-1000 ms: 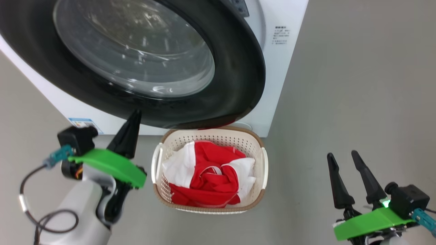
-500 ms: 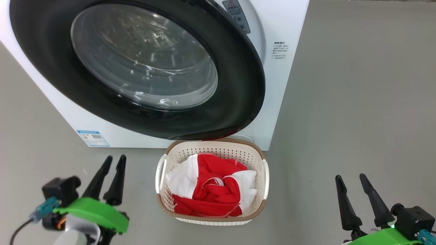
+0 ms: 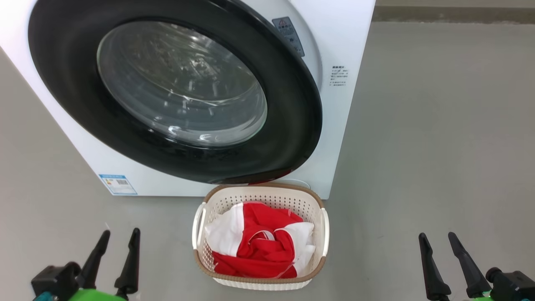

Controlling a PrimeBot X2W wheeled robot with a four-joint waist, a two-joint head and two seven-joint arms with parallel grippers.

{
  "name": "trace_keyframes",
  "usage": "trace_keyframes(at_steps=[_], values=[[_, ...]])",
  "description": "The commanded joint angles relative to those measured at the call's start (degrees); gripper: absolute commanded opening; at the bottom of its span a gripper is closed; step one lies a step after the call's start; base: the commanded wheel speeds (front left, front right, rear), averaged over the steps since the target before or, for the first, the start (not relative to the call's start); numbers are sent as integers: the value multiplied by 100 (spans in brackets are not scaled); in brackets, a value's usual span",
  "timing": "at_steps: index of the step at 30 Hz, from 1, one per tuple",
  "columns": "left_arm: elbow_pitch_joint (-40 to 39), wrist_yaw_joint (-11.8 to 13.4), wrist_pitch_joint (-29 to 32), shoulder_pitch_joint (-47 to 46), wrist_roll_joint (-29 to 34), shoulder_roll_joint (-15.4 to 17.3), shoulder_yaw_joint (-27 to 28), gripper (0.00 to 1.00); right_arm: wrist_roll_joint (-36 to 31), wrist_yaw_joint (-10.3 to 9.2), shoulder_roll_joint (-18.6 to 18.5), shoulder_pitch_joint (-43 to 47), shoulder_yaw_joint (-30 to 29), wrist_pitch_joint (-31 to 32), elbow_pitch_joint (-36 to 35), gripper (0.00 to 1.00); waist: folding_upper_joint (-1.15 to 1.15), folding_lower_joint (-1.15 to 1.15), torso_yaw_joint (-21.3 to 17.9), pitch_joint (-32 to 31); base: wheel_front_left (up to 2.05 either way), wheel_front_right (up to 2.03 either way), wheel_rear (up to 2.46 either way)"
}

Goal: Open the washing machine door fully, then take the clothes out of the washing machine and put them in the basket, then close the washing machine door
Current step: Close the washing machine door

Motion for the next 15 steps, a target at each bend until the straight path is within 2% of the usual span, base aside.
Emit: trace_keyframes(at_steps=[1, 15], values=[[-215, -31, -46, -18, 104, 99, 292, 100, 27, 36, -73, -42, 102, -37, -158, 100, 0, 0, -3, -44, 0, 0, 0], [-850, -31, -46, 855, 735, -183, 884, 100, 26, 36, -73, 217, 10, -37, -253, 100, 0, 0, -104, -230, 0, 0, 0]])
